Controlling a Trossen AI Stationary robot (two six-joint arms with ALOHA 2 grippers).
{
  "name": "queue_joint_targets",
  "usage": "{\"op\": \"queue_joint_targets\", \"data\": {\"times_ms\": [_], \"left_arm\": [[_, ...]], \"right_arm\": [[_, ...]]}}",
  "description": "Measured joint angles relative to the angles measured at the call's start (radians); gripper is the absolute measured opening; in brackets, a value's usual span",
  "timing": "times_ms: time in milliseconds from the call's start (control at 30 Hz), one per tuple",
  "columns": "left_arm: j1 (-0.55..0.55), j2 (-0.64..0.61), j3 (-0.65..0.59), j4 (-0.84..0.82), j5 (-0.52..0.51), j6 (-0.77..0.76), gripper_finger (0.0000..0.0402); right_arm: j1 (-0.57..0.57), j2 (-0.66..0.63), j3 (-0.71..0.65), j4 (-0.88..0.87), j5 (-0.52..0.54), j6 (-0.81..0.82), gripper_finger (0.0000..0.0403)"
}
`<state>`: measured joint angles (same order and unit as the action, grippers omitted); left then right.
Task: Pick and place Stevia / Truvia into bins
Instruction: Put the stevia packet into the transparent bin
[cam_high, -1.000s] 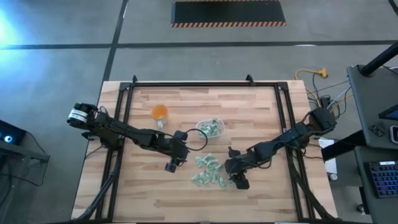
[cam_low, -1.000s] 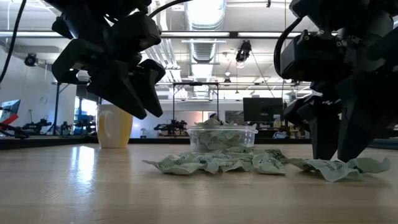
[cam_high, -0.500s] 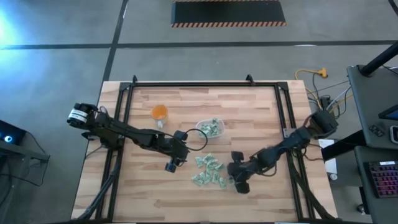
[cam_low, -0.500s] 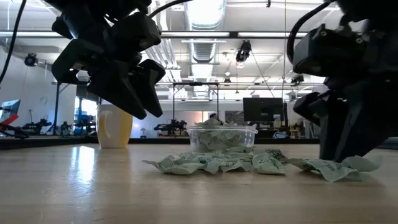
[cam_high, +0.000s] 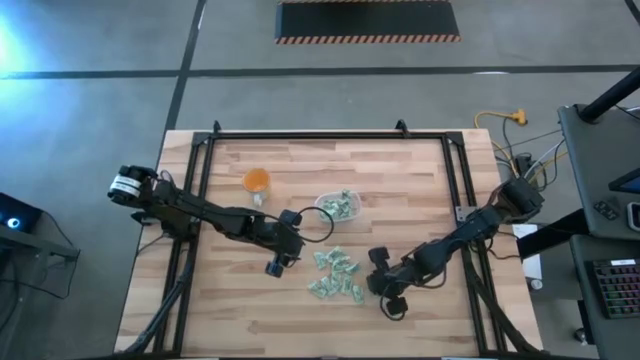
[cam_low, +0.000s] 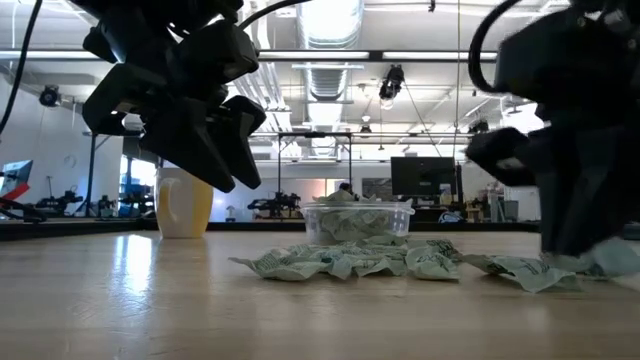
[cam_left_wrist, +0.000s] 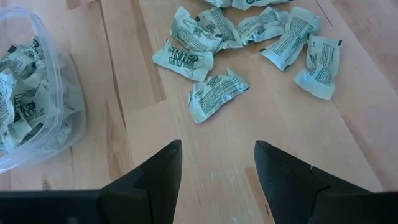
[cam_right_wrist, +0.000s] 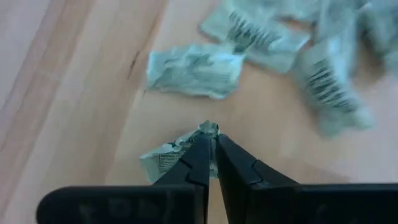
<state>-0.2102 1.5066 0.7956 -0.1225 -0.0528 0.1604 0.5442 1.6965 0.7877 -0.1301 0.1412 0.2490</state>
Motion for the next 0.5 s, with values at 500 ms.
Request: {"op": "queue_joint_targets", "data": {"times_ms": [500], "left_arm": [[0.0, 0.0, -0.002, 0.001, 0.0, 0.0, 0.0185]], "right_arm": [[-0.128, -0.037, 0.156, -0.187, 0.831, -0.325, 0.0013]]}}
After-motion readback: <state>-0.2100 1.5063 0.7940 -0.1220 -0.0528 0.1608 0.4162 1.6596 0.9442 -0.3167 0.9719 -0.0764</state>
